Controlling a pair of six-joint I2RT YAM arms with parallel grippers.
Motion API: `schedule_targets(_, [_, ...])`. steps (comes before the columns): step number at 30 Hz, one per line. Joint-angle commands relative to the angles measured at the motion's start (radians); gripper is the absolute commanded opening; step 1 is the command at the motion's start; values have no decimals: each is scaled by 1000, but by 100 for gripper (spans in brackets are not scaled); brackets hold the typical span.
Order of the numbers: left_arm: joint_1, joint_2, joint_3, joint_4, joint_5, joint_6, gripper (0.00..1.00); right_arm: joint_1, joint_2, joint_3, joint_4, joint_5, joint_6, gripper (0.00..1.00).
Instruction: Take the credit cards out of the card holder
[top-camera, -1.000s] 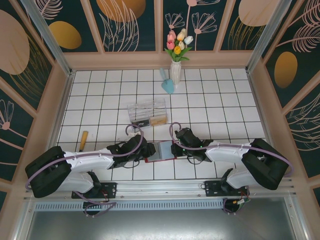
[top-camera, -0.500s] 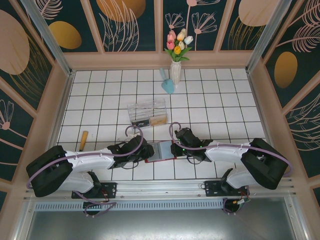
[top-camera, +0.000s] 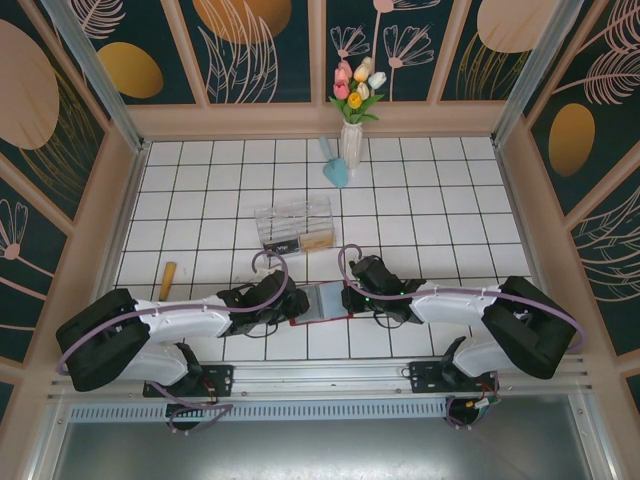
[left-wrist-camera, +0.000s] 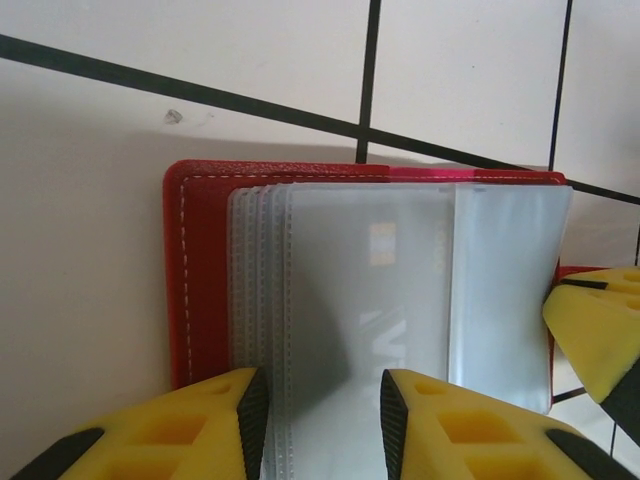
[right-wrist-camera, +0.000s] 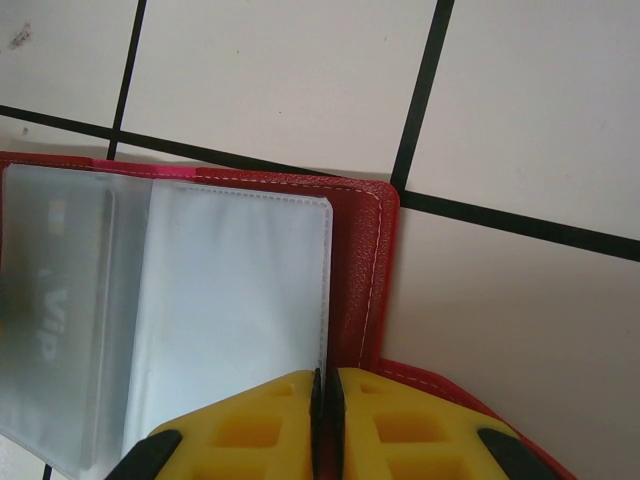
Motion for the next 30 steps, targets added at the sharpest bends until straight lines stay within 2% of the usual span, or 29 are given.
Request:
schedule_targets(1, [4, 1, 20, 60, 35, 31, 38, 5, 25, -13, -10, 8, 8, 15])
schedule_targets(5, [3, -29, 37, 66, 38, 51, 38, 6, 30, -16, -3, 5, 10, 15])
schedule_targets(9, [2, -40, 36, 144, 62, 68, 38, 5, 33, -19, 1, 6, 12, 15])
schedule_targets(16, [3, 46, 81, 183, 99, 84, 37, 5, 31, -17, -3, 6, 12, 15])
schedule_targets(30, [-1, 80, 93, 239, 118, 90, 37, 5, 23, -22, -4, 10, 17, 15])
